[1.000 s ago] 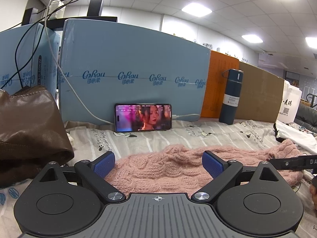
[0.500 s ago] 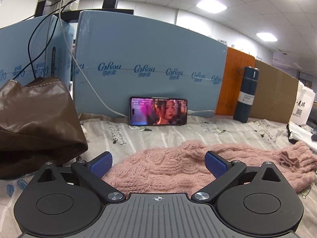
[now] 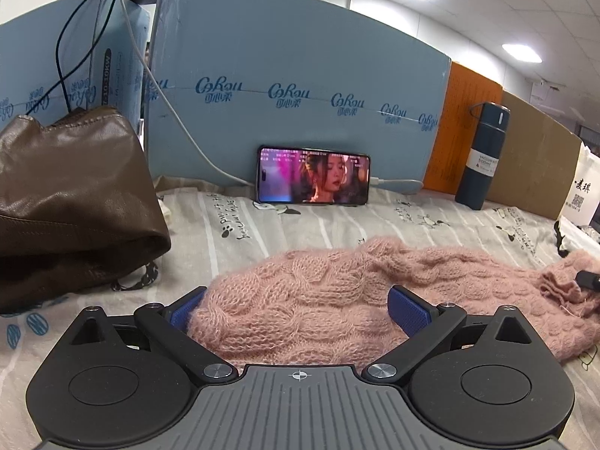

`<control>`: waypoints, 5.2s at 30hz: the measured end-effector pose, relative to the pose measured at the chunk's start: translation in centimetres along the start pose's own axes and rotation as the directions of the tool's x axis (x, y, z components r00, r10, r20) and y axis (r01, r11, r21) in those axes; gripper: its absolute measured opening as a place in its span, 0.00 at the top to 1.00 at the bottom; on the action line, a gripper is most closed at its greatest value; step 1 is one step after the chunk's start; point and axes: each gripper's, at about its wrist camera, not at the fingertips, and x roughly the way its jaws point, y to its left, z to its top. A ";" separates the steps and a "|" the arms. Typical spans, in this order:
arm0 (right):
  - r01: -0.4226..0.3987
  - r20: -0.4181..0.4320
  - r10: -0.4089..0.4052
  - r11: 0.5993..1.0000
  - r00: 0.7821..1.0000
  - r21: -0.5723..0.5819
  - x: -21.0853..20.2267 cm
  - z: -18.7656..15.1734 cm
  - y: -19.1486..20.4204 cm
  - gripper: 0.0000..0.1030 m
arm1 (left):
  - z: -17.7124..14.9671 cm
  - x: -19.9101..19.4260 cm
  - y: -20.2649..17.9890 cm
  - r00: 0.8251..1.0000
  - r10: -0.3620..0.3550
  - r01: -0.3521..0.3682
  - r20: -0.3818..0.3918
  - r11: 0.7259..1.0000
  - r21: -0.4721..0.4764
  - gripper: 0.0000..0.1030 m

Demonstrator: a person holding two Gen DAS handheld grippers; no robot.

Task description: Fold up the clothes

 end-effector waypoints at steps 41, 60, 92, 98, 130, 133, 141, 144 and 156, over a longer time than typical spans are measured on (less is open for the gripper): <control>0.145 0.287 0.161 0.579 0.944 -0.802 -3.3 -4.6 14.2 0.82 | 0.6 -2.7 0.8 0.985 -0.089 0.104 0.146 0.989 -0.105 0.02; -0.474 -0.233 0.438 0.596 0.868 -0.648 -1.3 -6.6 19.3 0.38 | 0.4 -3.0 5.6 0.830 -0.469 0.557 0.301 0.697 -0.451 0.02; -0.700 -0.074 0.749 0.645 0.658 0.307 2.9 1.4 2.7 0.12 | 0.0 0.9 -6.3 0.785 -0.615 0.571 -0.079 0.766 -0.294 0.78; -0.755 0.060 0.797 0.542 0.602 0.368 2.3 1.8 0.6 0.12 | 2.1 0.9 -4.0 0.731 -0.675 0.642 0.095 0.635 -0.428 0.81; -0.700 -0.141 0.757 0.646 0.638 0.303 3.5 1.3 3.0 0.11 | 0.9 -1.5 2.1 0.993 -0.114 0.104 -0.009 0.933 -0.343 0.14; -0.661 -0.170 0.726 0.680 0.666 0.317 4.1 1.1 3.1 0.11 | 1.3 -0.3 1.4 0.997 -0.072 0.059 -0.036 0.954 -0.293 0.12; -0.601 -0.223 0.681 0.726 0.698 0.335 5.5 0.6 3.2 0.11 | 0.9 2.0 0.2 0.998 -0.001 -0.008 -0.065 0.989 -0.148 0.10; -0.621 -0.201 0.695 0.712 0.690 0.329 5.1 0.7 3.1 0.10 | 0.9 1.7 0.5 0.999 -0.001 -0.008 -0.055 0.985 -0.170 0.08; -0.472 -0.142 0.522 0.836 0.841 0.279 4.3 1.1 2.4 0.00 | 0.8 -2.8 5.0 0.992 -0.124 0.122 0.035 0.818 -0.562 0.04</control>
